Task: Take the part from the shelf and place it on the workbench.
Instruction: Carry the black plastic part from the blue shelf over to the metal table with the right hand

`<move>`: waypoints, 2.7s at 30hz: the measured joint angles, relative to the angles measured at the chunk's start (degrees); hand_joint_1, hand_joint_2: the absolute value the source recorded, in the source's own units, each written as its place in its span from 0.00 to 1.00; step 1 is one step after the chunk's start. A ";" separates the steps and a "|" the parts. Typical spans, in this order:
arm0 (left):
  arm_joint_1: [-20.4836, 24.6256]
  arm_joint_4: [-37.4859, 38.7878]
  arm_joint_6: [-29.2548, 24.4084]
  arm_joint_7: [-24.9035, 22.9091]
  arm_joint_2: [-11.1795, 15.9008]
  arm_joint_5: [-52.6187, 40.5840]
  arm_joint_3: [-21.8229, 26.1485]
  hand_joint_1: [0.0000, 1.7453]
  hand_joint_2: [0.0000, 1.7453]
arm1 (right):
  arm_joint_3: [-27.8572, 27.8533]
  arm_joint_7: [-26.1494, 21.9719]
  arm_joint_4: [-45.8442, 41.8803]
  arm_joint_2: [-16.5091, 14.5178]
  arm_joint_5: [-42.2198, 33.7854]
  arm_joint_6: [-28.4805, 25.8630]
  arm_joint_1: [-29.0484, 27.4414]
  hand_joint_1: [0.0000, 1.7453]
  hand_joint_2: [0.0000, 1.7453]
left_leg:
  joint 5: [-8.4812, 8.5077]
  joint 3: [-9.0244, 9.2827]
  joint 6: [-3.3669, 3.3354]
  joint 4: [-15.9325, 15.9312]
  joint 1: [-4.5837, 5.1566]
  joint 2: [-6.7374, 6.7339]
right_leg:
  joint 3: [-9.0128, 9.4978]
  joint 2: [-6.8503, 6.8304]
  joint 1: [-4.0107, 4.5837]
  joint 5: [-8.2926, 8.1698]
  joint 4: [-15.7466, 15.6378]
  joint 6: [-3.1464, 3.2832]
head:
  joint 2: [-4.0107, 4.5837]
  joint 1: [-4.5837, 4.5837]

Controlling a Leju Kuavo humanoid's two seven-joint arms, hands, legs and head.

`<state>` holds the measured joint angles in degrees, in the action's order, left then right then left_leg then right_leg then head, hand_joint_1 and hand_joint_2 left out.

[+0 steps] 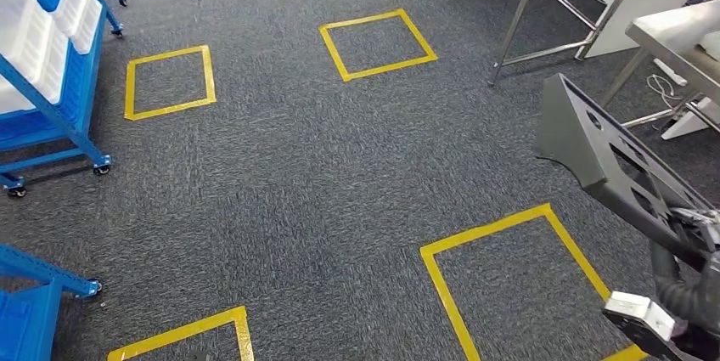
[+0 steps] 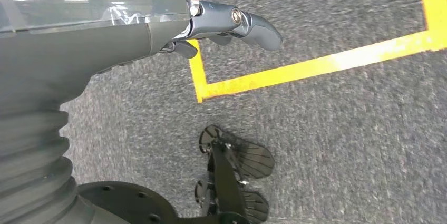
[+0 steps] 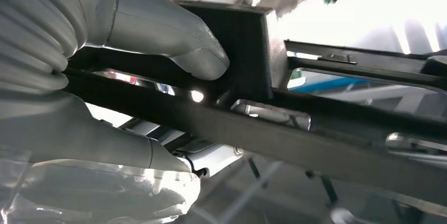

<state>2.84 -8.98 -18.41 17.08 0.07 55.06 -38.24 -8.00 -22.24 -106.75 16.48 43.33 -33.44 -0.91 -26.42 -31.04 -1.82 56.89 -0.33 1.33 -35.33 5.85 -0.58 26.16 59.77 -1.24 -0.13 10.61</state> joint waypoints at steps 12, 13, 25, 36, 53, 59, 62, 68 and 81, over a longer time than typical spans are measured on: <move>0.26 0.11 1.03 0.12 0.99 0.84 0.60 0.00 1.00 | 5.91 6.53 6.63 0.99 13.74 -0.67 12.62 1.00 1.00 | -1.21 0.39 2.03 0.58 0.19 -8.05 | 0.10 -9.23 -0.26 -1.25 -1.27 -0.47 | 0.00 -0.03; 0.30 0.11 1.03 0.20 1.01 0.82 0.60 0.00 1.00 | 6.14 6.68 6.84 1.08 14.05 -0.64 12.79 1.00 1.00 | -1.38 0.49 2.39 0.54 0.14 -8.62 | 0.08 -8.52 -0.26 -1.24 -1.27 0.04 | 0.00 -0.03; 0.03 0.30 -0.28 0.70 0.50 0.30 0.39 0.00 1.00 | 8.79 9.76 9.65 1.48 17.76 3.07 18.25 1.00 1.00 | 0.23 -3.59 1.20 4.03 -0.19 2.13 | 0.23 0.84 0.22 -1.29 -1.07 1.78 | 0.00 -0.03; -0.13 0.37 -3.08 -1.36 -2.27 0.48 -0.47 0.00 1.00 | 10.28 17.15 14.35 2.16 27.40 -2.62 23.60 1.00 1.00 | -0.04 -0.64 -0.06 -0.10 -0.19 -4.01 | -8.03 -5.65 -0.71 3.34 13.33 -1.28 | 0.00 -0.05; -0.36 0.35 -4.86 -4.31 -3.45 -1.45 -3.39 0.00 1.00 | 11.92 19.17 21.10 2.68 27.05 -2.89 30.10 1.00 1.00 | 0.15 -11.37 2.31 13.76 -0.05 -1.83 | 7.06 -4.34 -0.09 4.42 -1.98 2.27 | 0.00 -0.03; -0.40 0.55 -4.79 -2.73 -3.09 -0.45 -3.55 0.00 1.00 | 13.18 18.90 22.87 2.63 26.09 -2.59 30.67 1.00 1.00 | 4.28 -5.95 -0.60 1.17 1.10 -1.27 | 10.41 -3.46 -0.38 5.56 -2.87 0.38 | -0.01 -0.03; -0.57 0.55 -2.73 -2.15 -2.92 0.68 -3.41 0.00 1.00 | 13.51 18.85 23.14 2.64 25.69 -2.60 30.73 1.00 1.00 | 3.22 -1.56 -0.64 -3.27 0.49 -1.33 | 5.64 -4.56 -0.29 2.70 5.25 -0.11 | -0.01 -0.06; -1.09 0.55 -1.41 -2.20 -2.77 0.68 -3.38 0.00 1.00 | 13.94 19.17 24.03 2.63 24.35 -1.44 29.61 1.00 1.00 | -1.22 7.08 0.49 -6.37 -0.35 -0.97 | -3.73 -5.47 -1.32 10.08 6.82 -1.77 | 0.00 -0.06; -0.45 0.74 -0.80 -1.84 -2.27 0.83 -3.42 0.00 1.00 | 14.24 16.94 22.64 2.51 17.76 3.61 27.10 1.00 1.00 | -11.27 -5.01 3.70 16.10 -0.97 -1.52 | 2.59 -5.67 -1.09 0.03 -2.67 1.89 | 0.00 0.08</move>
<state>2.39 -8.24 -19.21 15.25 -2.21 55.89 -41.65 6.25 -5.31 -84.11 19.00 61.09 -29.83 26.19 -37.69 -36.05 1.88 72.98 -1.30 -0.19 -32.74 0.17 -1.68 26.19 57.10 0.66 -0.13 10.69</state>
